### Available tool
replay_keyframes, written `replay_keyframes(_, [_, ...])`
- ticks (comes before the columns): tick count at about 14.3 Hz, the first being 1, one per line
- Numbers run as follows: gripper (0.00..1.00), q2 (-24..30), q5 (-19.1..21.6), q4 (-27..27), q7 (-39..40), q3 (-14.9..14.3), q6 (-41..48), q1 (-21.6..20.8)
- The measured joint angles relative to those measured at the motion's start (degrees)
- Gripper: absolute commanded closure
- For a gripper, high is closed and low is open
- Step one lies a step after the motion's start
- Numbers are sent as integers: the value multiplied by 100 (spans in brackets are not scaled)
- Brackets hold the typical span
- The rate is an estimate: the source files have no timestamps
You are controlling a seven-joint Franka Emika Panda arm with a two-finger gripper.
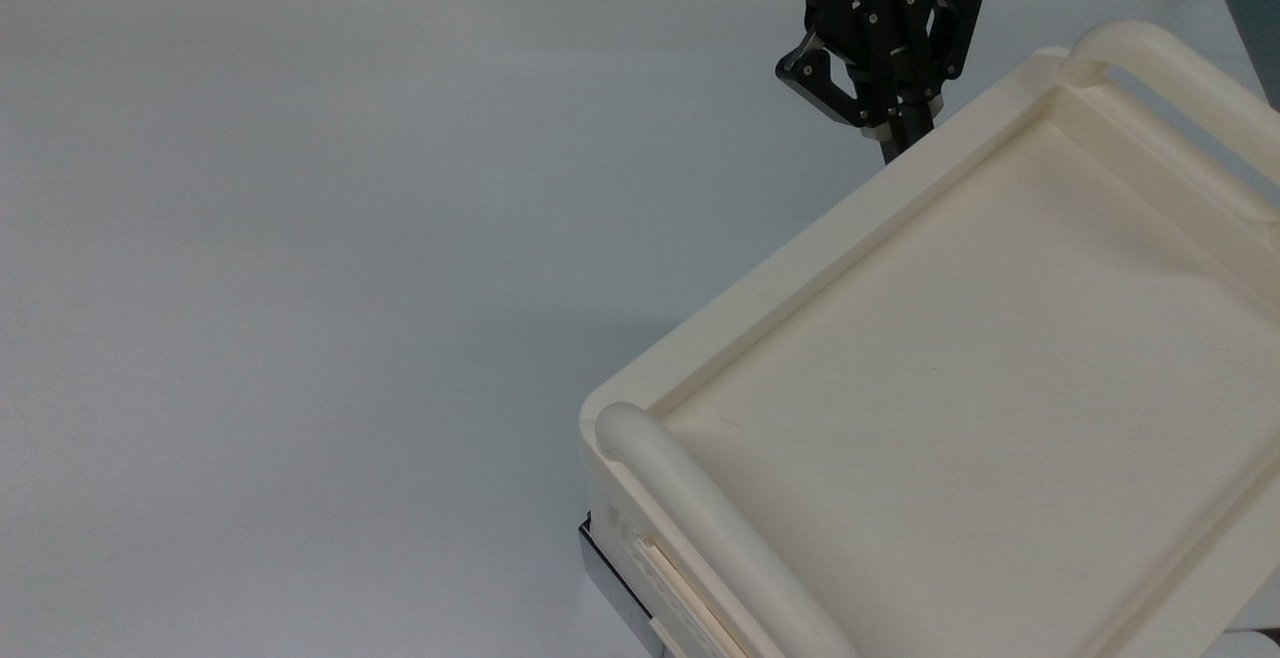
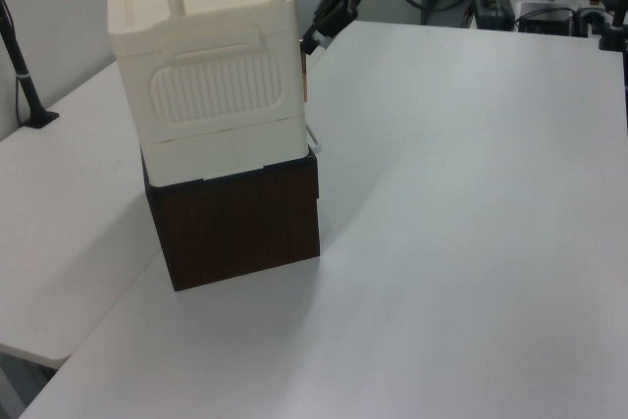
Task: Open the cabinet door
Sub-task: 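Hook the gripper fingers behind the door edge and pull it outward, then swing the door open on its hinge by sweeping the gripper sideways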
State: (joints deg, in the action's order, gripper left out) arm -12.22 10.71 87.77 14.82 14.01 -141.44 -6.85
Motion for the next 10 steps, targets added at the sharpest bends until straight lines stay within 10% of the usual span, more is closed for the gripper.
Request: replay_keyframes(10, [79, 241, 7, 29, 0, 2, 757, 191])
